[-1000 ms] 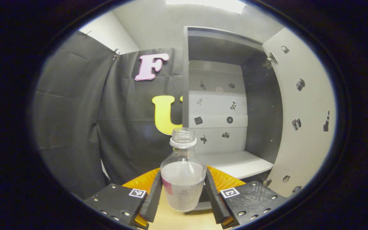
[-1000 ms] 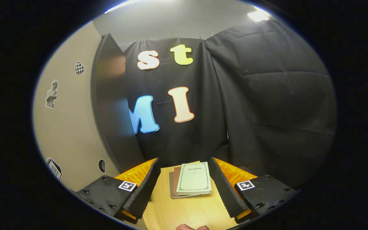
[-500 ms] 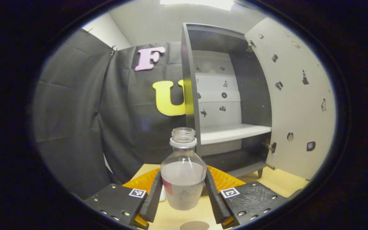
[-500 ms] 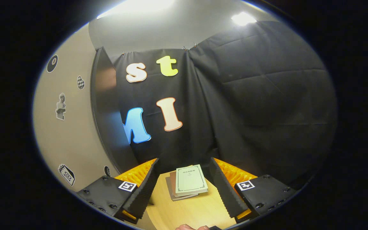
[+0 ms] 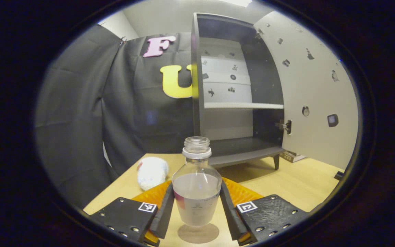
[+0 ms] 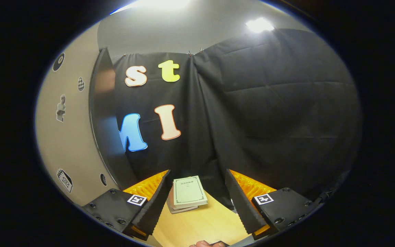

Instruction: Open the cabinet door with the right hand, grasp the bottle in the cabinet with the left hand and place it on the coaster, then close the cabinet door with the right hand.

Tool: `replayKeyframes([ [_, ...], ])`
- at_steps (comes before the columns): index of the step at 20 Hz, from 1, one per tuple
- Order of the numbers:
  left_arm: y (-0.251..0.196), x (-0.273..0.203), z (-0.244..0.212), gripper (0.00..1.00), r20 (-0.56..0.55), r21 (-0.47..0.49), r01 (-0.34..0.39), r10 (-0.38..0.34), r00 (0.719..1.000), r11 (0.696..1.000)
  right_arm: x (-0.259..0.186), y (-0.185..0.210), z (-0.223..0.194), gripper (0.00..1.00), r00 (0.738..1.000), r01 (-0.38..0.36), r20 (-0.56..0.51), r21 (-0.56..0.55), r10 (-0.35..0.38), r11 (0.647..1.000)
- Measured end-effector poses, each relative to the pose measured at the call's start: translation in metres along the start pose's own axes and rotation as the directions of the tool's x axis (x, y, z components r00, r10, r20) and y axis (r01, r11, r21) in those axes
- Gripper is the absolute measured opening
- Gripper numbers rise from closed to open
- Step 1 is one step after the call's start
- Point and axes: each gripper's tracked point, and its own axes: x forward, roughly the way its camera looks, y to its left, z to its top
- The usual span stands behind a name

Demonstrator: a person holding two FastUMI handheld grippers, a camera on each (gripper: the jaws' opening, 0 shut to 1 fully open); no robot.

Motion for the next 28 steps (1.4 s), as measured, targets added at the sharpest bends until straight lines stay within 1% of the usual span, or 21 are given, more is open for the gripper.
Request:
replayKeyframes([
  [2,-0.004,0.004,-0.009,0.69,0.005,-0.004,-0.013,0.013,1.000,1.000,-0.005,-0.004,-0.002,0.98,1.000,0.023,-0.014,-0.009,-0.023,1.000],
  [3,-0.004,0.004,-0.017,0.67,-0.001,-0.004,-0.016,0.016,1.000,1.000,-0.008,-0.007,-0.001,0.98,0.999,0.036,-0.015,-0.019,-0.036,0.999],
  [4,-0.003,0.004,-0.024,0.70,-0.007,-0.005,-0.018,0.018,1.000,1.000,-0.010,-0.009,-0.003,0.98,0.999,0.048,-0.018,-0.030,-0.049,0.998],
  [9,0.004,-0.014,-0.045,0.67,-0.021,-0.026,-0.034,0.033,0.999,0.999,-0.024,-0.013,-0.003,0.98,0.997,0.067,-0.026,-0.076,-0.070,0.995],
  [11,0.003,-0.018,-0.052,0.71,-0.033,-0.041,-0.031,0.030,0.999,0.999,-0.026,-0.013,-0.007,0.98,0.997,0.071,-0.034,-0.072,-0.074,0.995],
  [12,0.002,-0.019,-0.060,0.68,-0.051,-0.039,-0.031,0.029,0.998,0.999,-0.026,-0.011,-0.011,0.98,0.996,0.069,-0.044,-0.063,-0.072,0.996],
  [14,0.000,-0.021,-0.058,0.69,-0.037,-0.030,-0.028,0.027,0.999,0.999,-0.027,-0.003,-0.018,0.98,0.996,0.052,-0.067,-0.041,-0.055,0.998],
  [15,-0.001,-0.025,-0.062,0.70,-0.050,-0.024,-0.026,0.025,0.998,0.999,-0.029,-0.002,-0.021,0.93,0.996,0.048,-0.074,-0.040,-0.051,0.998],
  [16,-0.001,-0.028,-0.064,0.70,-0.050,-0.025,-0.024,0.022,0.999,0.999,-0.032,-0.003,-0.023,0.98,0.996,0.047,-0.075,-0.043,-0.051,0.998],
  [17,-0.001,-0.028,-0.065,0.70,-0.051,-0.026,-0.022,0.021,0.998,0.999,-0.032,-0.004,-0.024,0.98,0.996,0.051,-0.074,-0.045,-0.054,0.998],
  [18,-0.001,-0.028,-0.066,0.71,-0.057,-0.026,-0.020,0.019,0.998,0.999,-0.033,-0.004,-0.025,0.98,0.996,0.052,-0.077,-0.041,-0.055,0.998],
  [19,-0.002,-0.027,-0.065,0.70,-0.054,-0.027,-0.016,0.015,0.998,1.000,-0.035,-0.006,-0.027,0.98,0.995,0.053,-0.079,-0.035,-0.055,0.998],
  [20,-0.003,-0.028,-0.065,0.72,-0.059,-0.024,-0.014,0.012,0.998,1.000,-0.038,-0.009,-0.028,0.98,0.995,0.058,-0.079,-0.029,-0.060,0.998],
  [21,-0.003,-0.029,-0.064,0.70,-0.060,-0.019,-0.013,0.012,0.998,1.000,-0.041,-0.012,-0.029,0.98,0.995,0.064,-0.080,-0.024,-0.066,0.998],
  [22,-0.001,-0.031,-0.064,0.70,-0.058,-0.010,-0.024,0.023,0.998,1.000,-0.042,-0.014,-0.031,0.98,0.994,0.069,-0.081,-0.018,-0.070,0.997],
  [23,-0.001,-0.030,-0.061,0.73,-0.047,-0.002,-0.026,0.026,0.999,1.000,-0.045,-0.017,-0.033,0.98,0.994,0.074,-0.084,-0.012,-0.075,0.997],
  [26,0.002,-0.031,-0.059,0.75,-0.045,0.021,-0.042,0.043,0.998,0.999,-0.054,-0.028,-0.038,0.98,0.992,0.089,-0.084,-0.010,-0.089,0.996],
  [27,0.001,-0.032,-0.055,0.79,-0.036,0.025,-0.043,0.044,0.998,0.999,-0.056,-0.032,-0.040,0.92,0.992,0.094,-0.085,-0.014,-0.094,0.996],
  [28,0.000,-0.035,-0.048,0.89,-0.023,0.024,-0.035,0.036,0.999,0.999,-0.060,-0.035,-0.043,0.92,0.991,0.098,-0.087,-0.017,-0.099,0.995],
])
